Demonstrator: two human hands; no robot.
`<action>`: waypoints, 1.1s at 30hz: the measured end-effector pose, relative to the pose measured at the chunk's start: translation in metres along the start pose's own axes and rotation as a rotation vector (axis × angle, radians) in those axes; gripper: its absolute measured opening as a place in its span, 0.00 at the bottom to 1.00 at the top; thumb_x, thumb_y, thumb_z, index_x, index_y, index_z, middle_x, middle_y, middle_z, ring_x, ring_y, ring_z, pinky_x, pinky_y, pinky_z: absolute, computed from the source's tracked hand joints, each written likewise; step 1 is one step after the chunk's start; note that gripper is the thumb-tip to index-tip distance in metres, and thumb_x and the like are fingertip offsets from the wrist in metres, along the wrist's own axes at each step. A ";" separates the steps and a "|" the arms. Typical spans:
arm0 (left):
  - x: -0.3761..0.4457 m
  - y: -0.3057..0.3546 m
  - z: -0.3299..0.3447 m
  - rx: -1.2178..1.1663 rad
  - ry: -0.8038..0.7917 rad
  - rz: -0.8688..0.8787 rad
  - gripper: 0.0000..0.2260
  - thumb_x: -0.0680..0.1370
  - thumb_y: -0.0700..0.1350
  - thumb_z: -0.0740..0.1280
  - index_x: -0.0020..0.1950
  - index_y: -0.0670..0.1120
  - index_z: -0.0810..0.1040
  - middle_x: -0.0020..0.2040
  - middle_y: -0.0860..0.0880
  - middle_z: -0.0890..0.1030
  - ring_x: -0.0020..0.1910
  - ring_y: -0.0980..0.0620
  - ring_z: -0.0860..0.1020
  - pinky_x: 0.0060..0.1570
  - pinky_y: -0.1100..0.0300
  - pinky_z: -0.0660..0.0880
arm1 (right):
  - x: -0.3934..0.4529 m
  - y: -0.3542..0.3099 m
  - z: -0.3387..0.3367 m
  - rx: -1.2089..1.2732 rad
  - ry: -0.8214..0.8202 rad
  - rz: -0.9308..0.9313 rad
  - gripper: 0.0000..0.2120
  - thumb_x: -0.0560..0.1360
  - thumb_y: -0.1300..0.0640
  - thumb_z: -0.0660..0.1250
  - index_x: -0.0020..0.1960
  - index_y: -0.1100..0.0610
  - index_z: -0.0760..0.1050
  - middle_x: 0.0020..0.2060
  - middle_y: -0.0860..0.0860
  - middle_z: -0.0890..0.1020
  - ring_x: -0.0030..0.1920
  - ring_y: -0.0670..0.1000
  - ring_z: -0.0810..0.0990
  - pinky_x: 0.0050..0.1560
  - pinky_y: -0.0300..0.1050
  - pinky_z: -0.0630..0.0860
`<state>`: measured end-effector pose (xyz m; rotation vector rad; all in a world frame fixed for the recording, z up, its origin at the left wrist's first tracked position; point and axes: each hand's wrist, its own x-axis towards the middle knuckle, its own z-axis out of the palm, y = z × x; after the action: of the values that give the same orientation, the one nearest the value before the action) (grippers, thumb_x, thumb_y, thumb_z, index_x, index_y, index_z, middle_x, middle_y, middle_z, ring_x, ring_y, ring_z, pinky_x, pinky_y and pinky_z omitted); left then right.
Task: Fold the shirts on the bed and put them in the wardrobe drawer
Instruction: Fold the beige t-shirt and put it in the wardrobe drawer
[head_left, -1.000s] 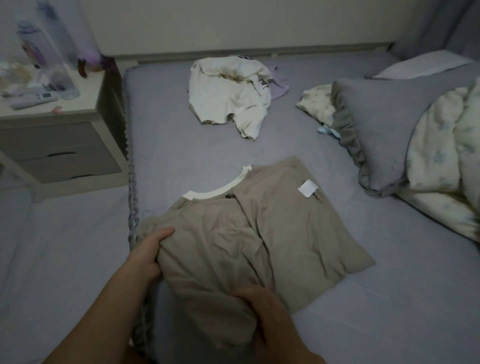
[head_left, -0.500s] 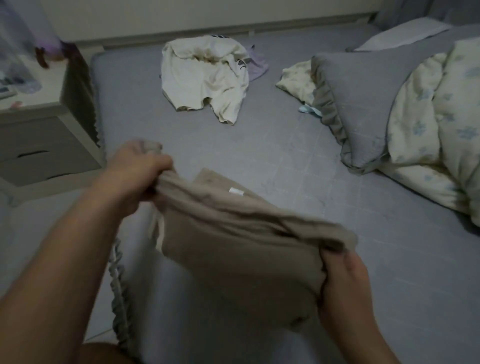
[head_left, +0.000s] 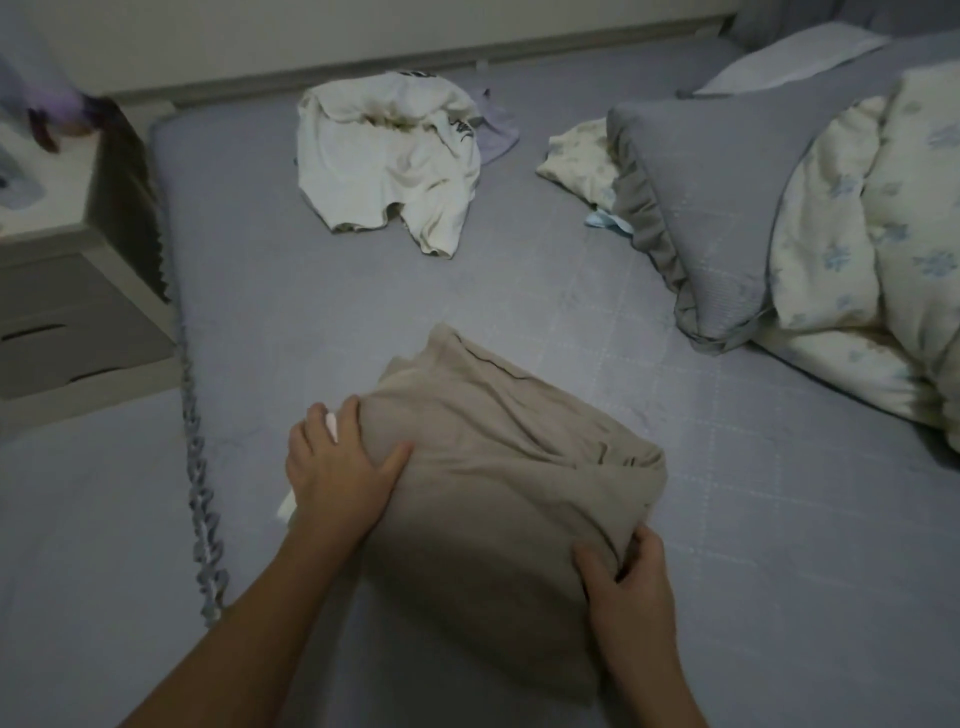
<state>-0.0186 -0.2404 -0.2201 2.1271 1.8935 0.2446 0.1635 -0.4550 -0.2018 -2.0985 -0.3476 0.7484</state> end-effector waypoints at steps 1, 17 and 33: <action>0.001 -0.004 -0.002 -0.013 -0.008 -0.035 0.38 0.72 0.67 0.66 0.75 0.47 0.62 0.70 0.38 0.68 0.67 0.36 0.67 0.65 0.43 0.64 | 0.003 0.002 -0.002 -0.001 0.004 0.003 0.25 0.74 0.54 0.72 0.68 0.52 0.68 0.53 0.48 0.80 0.48 0.49 0.79 0.50 0.45 0.71; -0.024 0.019 -0.025 -0.088 0.007 0.419 0.29 0.74 0.51 0.69 0.74 0.51 0.66 0.76 0.44 0.64 0.73 0.41 0.64 0.70 0.45 0.62 | 0.026 0.006 -0.040 -0.138 0.042 -0.084 0.28 0.75 0.48 0.70 0.71 0.58 0.68 0.60 0.54 0.76 0.60 0.54 0.75 0.64 0.51 0.71; -0.004 0.035 -0.045 -0.271 -0.433 0.739 0.05 0.74 0.56 0.56 0.42 0.56 0.66 0.40 0.55 0.76 0.39 0.57 0.74 0.43 0.60 0.69 | 0.096 -0.062 -0.040 0.112 -0.200 -0.290 0.08 0.76 0.60 0.69 0.39 0.53 0.83 0.33 0.47 0.83 0.34 0.46 0.80 0.36 0.37 0.76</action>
<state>0.0003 -0.2440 -0.1661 2.3462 0.7504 0.1532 0.2653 -0.3968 -0.1705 -1.8221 -0.6878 0.7853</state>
